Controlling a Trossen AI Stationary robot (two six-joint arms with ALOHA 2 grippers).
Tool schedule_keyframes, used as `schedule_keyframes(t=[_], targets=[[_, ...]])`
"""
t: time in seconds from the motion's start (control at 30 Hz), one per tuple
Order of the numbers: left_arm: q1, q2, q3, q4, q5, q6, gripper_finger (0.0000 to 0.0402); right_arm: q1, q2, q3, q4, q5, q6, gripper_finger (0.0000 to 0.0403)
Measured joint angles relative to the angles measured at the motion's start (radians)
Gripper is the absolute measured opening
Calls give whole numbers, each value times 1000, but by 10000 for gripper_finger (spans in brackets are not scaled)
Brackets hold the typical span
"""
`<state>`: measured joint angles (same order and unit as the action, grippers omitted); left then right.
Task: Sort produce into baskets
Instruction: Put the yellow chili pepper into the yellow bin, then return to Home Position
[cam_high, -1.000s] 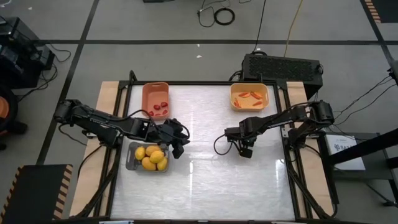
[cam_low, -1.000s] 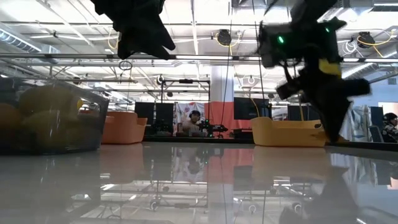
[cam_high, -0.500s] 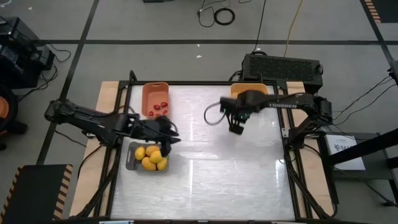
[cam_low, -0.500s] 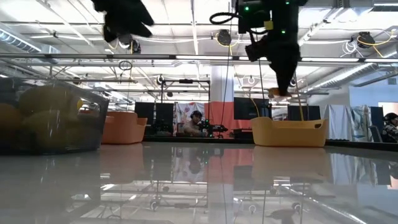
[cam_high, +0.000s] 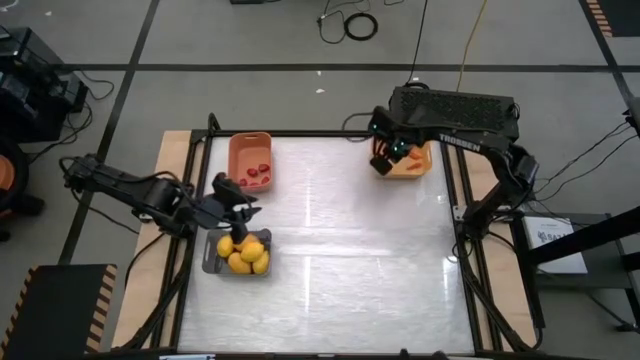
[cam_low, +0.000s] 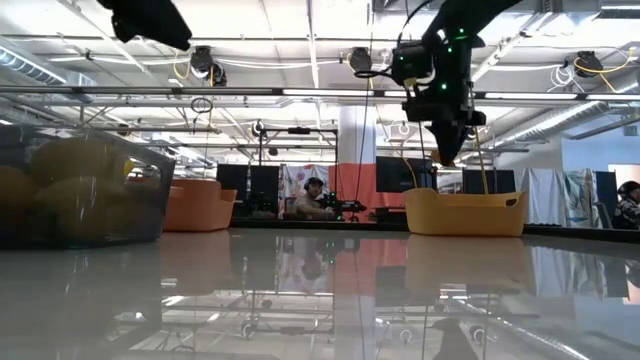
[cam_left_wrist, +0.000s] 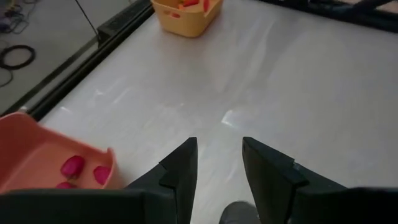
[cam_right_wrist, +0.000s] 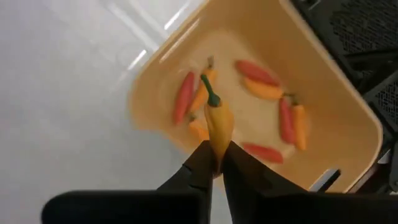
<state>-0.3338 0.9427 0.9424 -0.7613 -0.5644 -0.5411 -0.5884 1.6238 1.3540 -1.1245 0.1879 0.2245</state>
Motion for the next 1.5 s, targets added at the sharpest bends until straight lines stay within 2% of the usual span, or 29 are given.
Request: schedule_keyframes(t=[0.2,0.37,0.53,0.6,0.7,0.9,1.1,1.23,1.5], targets=[[-9,-51,-18,-27,-8,27,135,-64,3,0,23,-2,0,61],[-9,-163,-136,45,1,27,135,-108,3,0,23,-1,24,83],[-8,-298,-309,283,65,32,135,-138,3,0,22,-13,126,98],[-7,-341,-376,398,91,33,135,-129,-7,0,23,-63,153,102],[-7,-384,-459,539,133,36,135,-67,-52,0,45,-141,158,104],[-7,-440,-534,628,196,51,135,129,-185,0,164,-132,214,104],[-7,-489,-537,613,222,83,135,355,-312,-42,331,-7,239,105],[-7,-528,-537,579,223,103,134,479,-419,-190,493,-1,298,105],[-7,-594,-537,499,223,103,135,634,-653,-643,986,8,468,93]])
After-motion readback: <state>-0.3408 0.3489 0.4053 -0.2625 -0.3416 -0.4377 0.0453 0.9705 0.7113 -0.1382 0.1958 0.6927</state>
